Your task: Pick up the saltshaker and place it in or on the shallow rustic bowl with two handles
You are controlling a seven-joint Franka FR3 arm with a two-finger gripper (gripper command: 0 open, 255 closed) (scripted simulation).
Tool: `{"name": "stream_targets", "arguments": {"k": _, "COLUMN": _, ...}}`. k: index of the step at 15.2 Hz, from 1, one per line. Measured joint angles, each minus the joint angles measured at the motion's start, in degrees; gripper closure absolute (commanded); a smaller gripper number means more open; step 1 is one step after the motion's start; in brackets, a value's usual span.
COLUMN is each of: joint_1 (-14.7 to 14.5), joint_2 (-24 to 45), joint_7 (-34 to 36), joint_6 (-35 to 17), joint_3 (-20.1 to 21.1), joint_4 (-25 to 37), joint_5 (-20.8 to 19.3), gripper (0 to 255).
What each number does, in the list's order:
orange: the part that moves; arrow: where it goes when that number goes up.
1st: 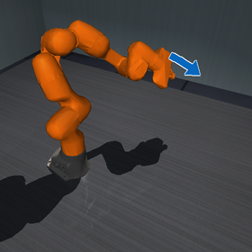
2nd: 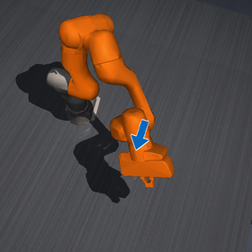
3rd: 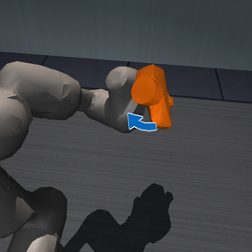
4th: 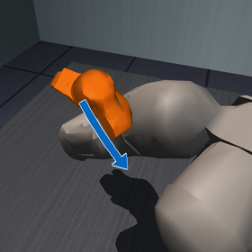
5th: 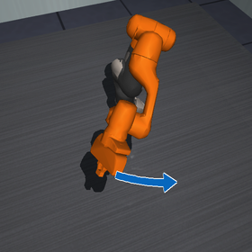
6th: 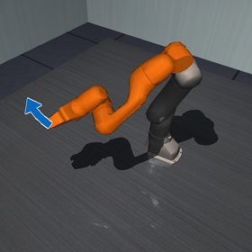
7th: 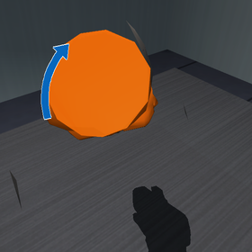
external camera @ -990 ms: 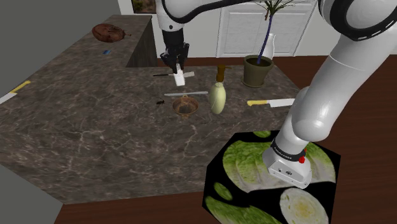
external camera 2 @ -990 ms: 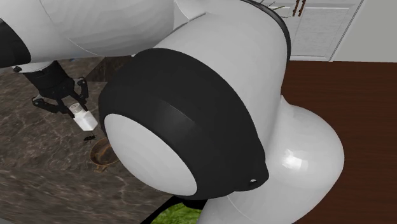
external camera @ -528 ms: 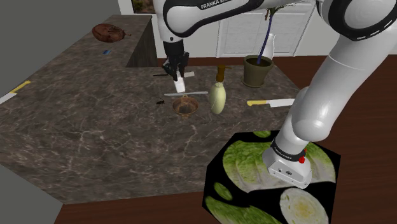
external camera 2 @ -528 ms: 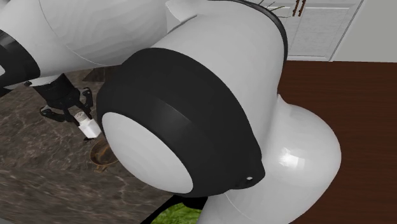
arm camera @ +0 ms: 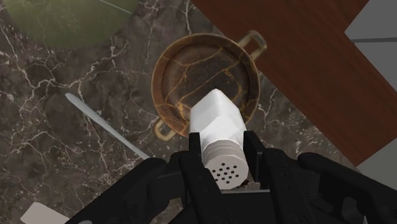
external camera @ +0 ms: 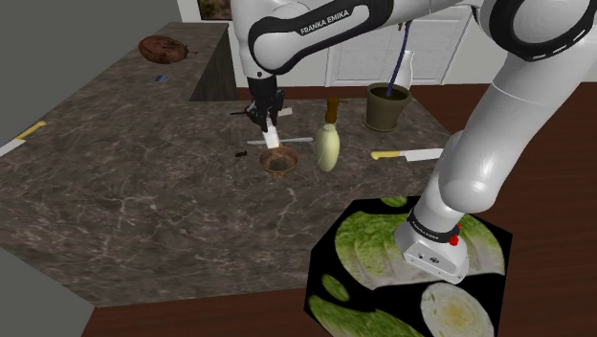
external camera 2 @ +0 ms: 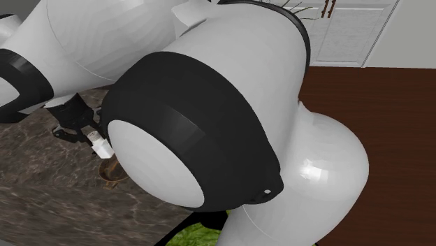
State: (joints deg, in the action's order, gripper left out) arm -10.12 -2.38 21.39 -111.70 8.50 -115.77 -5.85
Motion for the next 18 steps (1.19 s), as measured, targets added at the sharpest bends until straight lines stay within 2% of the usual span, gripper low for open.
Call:
{"name": "stream_targets", "arguments": {"k": 5, "joint_1": 0.0, "joint_2": 0.0, "joint_7": 0.0, "joint_6": -0.2, "joint_3": 0.0, "joint_4": -0.2, "joint_5": 0.0, "gripper": 255}}
{"name": "stream_targets", "arguments": {"k": 6, "joint_1": 0.0, "joint_2": 0.0, "joint_7": 0.0, "joint_6": -0.2, "joint_3": 0.0, "joint_4": -0.2, "joint_5": 0.0, "gripper": 0}}
{"name": "stream_targets", "arguments": {"k": 12, "joint_1": 0.0, "joint_2": 0.0, "joint_7": 0.0, "joint_6": -0.2, "joint_3": 0.0, "joint_4": -0.2, "joint_5": 0.0, "gripper": 0}}
{"name": "stream_targets", "arguments": {"k": 18, "joint_1": -0.2, "joint_2": -1.0, "joint_7": -0.3, "joint_6": 6.5, "joint_3": 0.2, "joint_4": 5.6, "joint_5": 0.4, "gripper": 0}}
